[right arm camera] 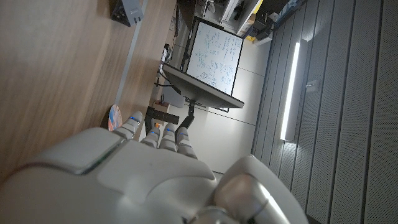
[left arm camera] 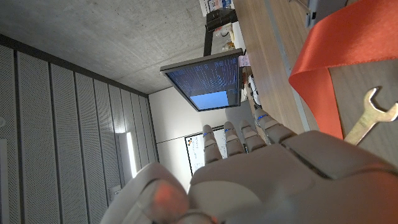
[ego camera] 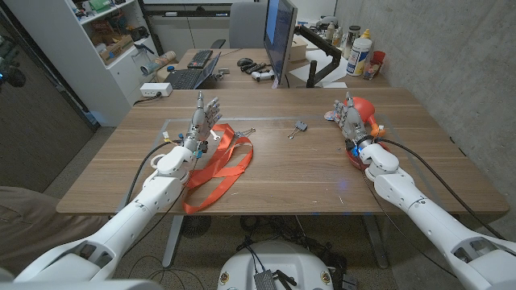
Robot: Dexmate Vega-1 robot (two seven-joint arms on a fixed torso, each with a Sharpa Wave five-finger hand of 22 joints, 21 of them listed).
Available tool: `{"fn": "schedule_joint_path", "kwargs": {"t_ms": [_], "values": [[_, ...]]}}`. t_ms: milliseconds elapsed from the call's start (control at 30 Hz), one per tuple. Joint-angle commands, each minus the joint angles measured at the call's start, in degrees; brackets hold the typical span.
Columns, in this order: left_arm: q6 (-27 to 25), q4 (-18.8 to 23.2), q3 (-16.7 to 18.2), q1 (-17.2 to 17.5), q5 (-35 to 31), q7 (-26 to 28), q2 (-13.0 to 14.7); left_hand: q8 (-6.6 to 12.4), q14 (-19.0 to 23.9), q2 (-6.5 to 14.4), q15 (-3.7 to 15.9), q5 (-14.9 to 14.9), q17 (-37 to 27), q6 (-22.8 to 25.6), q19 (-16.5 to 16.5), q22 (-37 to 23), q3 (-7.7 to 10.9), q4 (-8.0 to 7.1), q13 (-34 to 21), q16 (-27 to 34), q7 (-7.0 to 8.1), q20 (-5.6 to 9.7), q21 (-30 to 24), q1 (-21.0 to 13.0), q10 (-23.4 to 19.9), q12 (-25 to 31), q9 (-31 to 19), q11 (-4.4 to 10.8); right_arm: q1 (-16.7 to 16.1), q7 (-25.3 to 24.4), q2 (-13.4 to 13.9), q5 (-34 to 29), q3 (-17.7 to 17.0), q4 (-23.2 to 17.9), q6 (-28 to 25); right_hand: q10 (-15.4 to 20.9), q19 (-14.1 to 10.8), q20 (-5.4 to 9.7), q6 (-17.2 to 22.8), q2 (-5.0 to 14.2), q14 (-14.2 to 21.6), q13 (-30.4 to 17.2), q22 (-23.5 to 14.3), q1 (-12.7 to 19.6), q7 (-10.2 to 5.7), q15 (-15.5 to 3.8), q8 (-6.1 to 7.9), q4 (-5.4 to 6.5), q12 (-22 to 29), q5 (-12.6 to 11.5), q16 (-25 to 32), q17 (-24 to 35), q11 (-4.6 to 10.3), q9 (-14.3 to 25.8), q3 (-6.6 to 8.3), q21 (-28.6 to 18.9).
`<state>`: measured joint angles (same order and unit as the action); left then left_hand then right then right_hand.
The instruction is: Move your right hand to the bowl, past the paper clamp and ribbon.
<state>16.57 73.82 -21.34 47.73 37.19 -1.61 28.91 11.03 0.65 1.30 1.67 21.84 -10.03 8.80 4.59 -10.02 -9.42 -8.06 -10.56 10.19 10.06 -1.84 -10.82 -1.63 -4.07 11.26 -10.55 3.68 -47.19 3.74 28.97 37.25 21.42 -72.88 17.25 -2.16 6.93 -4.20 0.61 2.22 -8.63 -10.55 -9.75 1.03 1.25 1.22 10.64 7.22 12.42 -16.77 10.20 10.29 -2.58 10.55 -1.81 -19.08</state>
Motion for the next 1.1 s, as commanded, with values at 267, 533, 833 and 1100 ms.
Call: {"fn": "schedule_joint_path", "kwargs": {"t_ms": [267,533,833,1100], "values": [[1.95,-2.74,-0.23,-1.33,-0.07,-1.4,-1.27,0.64,0.33,0.06,3.74,0.37,-0.18,0.73,0.53,-0.2,-0.59,0.18,-0.14,0.51,0.46,0.17,-0.39,-0.77,-0.68,0.33,-0.23,0.1,2.06,1.46,-0.32,-0.29,0.7,2.8,0.03,-0.12,0.24,0.15,-0.02,0.59,-0.34,-0.16,-0.29,-0.12,0.4,0.08,0.31,0.41,0.17,-0.25,0.43,0.1,-0.44,0.16,-0.14,-0.13],[1.56,-2.87,-0.38,-1.58,-0.03,-1.75,-1.17,0.59,0.16,0.07,3.63,0.39,-0.18,0.7,0.52,-0.2,-0.68,0.22,-0.14,0.44,0.33,0.24,-0.38,-0.82,-0.55,0.27,-0.23,-0.05,1.63,0.84,0.11,-0.65,0.69,1.85,-0.22,-0.1,-0.1,0.49,-0.09,0.63,-0.46,-0.15,-0.3,-0.11,0.61,0.32,0.28,0.38,0.15,-0.27,0.39,0.09,-1.61,0.15,-0.3,0.07],[1.84,-2.9,-0.35,-1.71,0.12,-2.05,-1.34,0.51,0.08,0.08,3.59,0.42,-0.18,0.6,0.44,-0.2,-0.79,0.24,-0.14,0.42,0.31,0.25,-0.36,-0.87,-0.52,0.25,-0.23,-0.08,0.82,-1.03,1.25,-2.32,0.95,-0.49,-0.84,-0.12,-1.02,1.99,-0.22,0.7,-0.47,-0.14,-0.31,-0.07,0.57,0.36,0.24,0.32,0.1,-0.31,0.4,0.07,-2.05,0.14,-0.53,0.24],[1.81,-2.33,-0.35,-1.33,0.08,-1.87,-1.21,0.45,0.01,0.11,3.53,0.44,-0.17,0.54,0.45,-0.2,-0.9,0.27,-0.14,0.41,0.3,0.31,-0.37,-0.91,-0.43,0.21,-0.23,0.03,0.31,-2.71,2.55,-4.44,1.44,-2.5,-1.66,-0.49,-1.01,2.28,-0.8,0.76,-0.57,-0.14,-0.31,-0.05,0.41,0.36,0.05,0.3,-0.06,-0.34,0.37,0.07,-2.25,0.14,-0.63,0.52]]}}
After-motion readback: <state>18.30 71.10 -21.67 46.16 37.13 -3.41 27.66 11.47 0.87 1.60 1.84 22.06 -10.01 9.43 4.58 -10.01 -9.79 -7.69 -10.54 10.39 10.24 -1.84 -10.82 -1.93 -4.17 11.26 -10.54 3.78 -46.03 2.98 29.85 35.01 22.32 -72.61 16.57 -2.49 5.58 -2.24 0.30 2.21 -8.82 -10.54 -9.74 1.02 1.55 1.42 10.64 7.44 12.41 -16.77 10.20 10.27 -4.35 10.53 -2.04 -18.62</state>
